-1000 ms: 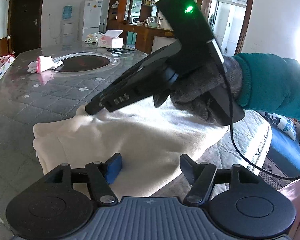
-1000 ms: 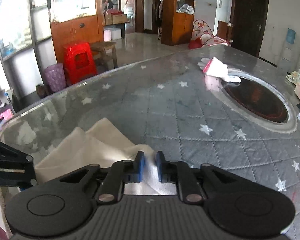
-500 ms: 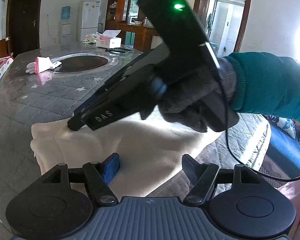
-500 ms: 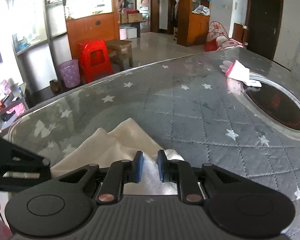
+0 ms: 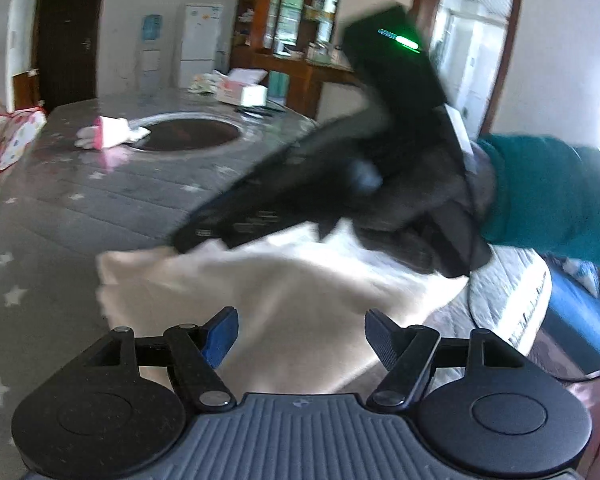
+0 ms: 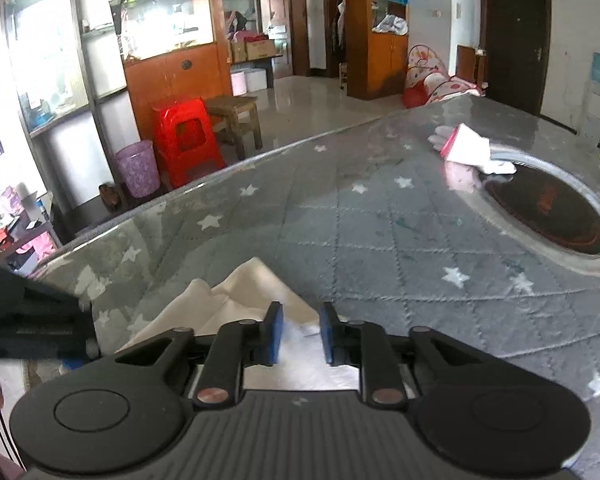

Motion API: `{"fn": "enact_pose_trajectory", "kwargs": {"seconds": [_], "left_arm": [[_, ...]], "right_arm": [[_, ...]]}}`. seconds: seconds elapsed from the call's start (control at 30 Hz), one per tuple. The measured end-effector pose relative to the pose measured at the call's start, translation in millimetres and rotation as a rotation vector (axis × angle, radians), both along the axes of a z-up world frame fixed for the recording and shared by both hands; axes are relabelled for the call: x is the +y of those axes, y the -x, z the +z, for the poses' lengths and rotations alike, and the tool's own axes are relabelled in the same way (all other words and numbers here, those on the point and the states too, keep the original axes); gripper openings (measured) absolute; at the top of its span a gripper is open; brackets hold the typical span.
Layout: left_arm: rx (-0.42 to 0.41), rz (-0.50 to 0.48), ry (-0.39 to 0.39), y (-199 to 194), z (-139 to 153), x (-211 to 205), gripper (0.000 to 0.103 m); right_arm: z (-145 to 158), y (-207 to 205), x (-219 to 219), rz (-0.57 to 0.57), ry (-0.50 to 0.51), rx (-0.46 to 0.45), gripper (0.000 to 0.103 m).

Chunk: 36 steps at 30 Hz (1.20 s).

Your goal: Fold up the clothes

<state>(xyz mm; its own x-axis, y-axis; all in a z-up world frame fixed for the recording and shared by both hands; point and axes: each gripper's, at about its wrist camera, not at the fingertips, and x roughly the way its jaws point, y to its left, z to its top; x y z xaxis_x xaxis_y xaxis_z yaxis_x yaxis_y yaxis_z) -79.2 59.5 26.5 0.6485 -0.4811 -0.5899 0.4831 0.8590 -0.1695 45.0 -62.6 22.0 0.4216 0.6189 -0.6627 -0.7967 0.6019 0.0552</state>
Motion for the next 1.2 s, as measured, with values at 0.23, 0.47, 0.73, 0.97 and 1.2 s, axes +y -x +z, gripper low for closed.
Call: {"fn": "enact_pose_trajectory", "kwargs": {"seconds": [0.23, 0.47, 0.73, 0.97, 1.2], "left_arm": [[-0.001, 0.113, 0.036, -26, 3, 24, 0.07], [0.041, 0.172, 0.032, -45, -10, 31, 0.062], [0.04, 0.213, 0.01, -44, -12, 37, 0.058], [-0.025, 0.21, -0.001, -28, 6, 31, 0.058], [-0.044, 0.11, -0.017, -12, 7, 3, 0.053]], "right_arm": [[14, 9, -32, -0.05, 0.022, -0.026, 0.022], [-1, 16, -57, -0.094, 0.072, -0.007, 0.022], [-7, 5, -75, -0.162, 0.043, -0.002, 0.024], [9, 31, -80, -0.103, 0.039, -0.028, 0.026], [5, 58, -68, -0.038, 0.064, -0.045, 0.026]]}}
